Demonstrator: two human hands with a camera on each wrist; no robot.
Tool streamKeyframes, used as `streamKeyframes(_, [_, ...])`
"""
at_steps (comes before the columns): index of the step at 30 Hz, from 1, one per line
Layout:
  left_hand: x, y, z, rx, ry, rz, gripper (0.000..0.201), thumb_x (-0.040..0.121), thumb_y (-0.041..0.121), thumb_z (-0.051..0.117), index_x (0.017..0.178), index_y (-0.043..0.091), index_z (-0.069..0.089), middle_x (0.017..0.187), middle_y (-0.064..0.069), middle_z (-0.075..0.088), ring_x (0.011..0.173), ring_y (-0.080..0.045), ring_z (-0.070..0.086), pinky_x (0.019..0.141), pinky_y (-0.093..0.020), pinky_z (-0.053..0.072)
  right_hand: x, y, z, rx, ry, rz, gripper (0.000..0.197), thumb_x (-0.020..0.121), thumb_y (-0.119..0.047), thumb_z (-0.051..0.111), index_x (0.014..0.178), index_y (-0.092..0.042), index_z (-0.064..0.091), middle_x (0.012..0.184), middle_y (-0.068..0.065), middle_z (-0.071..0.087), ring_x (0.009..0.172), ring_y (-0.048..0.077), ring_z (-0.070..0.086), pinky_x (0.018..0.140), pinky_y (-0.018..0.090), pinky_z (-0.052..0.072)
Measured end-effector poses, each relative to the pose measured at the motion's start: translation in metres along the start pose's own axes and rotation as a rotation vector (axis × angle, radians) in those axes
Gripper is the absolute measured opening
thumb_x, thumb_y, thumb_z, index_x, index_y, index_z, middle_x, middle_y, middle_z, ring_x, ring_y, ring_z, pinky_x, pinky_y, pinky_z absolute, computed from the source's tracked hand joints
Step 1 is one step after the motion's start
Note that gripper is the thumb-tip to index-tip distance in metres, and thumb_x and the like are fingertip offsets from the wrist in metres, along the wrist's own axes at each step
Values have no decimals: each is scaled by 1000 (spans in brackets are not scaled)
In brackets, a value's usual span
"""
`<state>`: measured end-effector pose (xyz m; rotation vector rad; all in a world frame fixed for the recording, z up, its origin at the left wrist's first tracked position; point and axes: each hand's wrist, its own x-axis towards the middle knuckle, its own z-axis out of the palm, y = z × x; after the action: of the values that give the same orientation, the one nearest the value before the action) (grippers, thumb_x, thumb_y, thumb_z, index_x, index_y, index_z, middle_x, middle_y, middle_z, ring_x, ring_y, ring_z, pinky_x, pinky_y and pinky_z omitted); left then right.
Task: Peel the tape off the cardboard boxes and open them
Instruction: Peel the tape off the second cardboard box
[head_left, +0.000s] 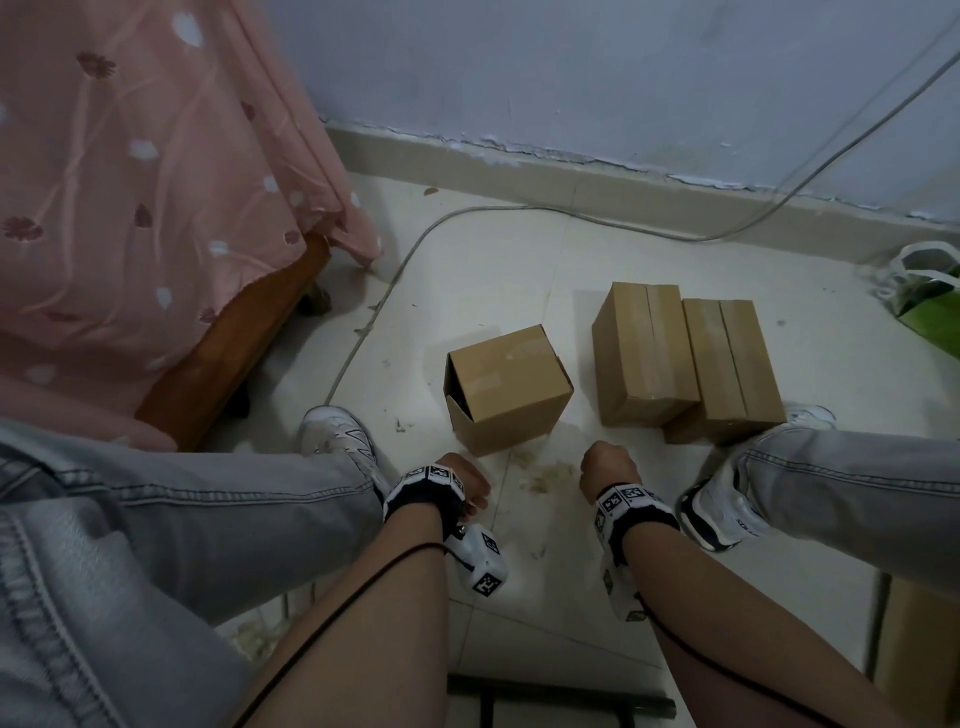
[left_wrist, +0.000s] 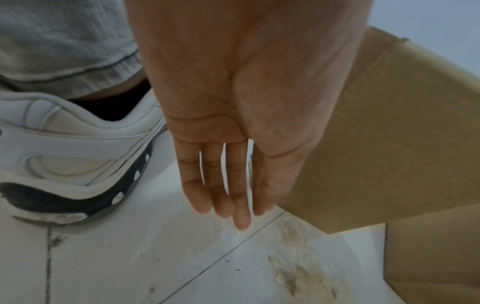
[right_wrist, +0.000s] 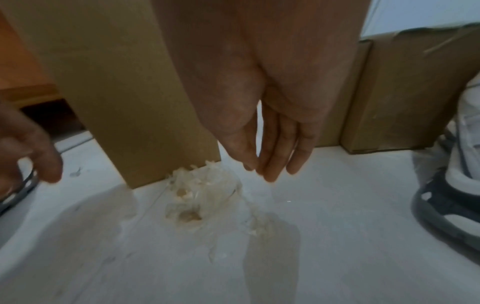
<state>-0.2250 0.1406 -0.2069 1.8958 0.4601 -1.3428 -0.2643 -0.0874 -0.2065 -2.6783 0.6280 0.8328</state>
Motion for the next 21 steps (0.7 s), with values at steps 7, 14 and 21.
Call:
streamKeyframes(7, [-5, 9, -10, 55, 253, 13, 24, 93, 12, 58, 112, 0, 67, 105, -17, 72, 68, -24, 64, 58, -27, 51, -10, -7, -51, 337, 199, 134, 21, 96, -16, 48, 100, -1, 62, 105, 19, 65, 96, 36, 63, 70, 32, 45])
streamKeyframes(14, [-17, 47, -71, -62, 697, 186, 27, 93, 18, 52, 110, 9, 69, 116, -10, 69, 101, -35, 66, 88, -41, 56, -16, -52, -125, 648, 463, 17, 31, 100, -20, 39, 86, -1, 59, 89, 17, 62, 87, 34, 62, 66, 31, 42])
streamKeyframes(21, [-76, 104, -57, -148, 607, 475, 40, 92, 31, 63, 130, 22, 56, 128, -9, 60, 114, -30, 59, 96, -31, 45, -16, -96, -129, 485, 288, -286, 45, 94, -28, 52, 137, -15, 54, 134, 10, 59, 122, 29, 55, 102, 35, 44])
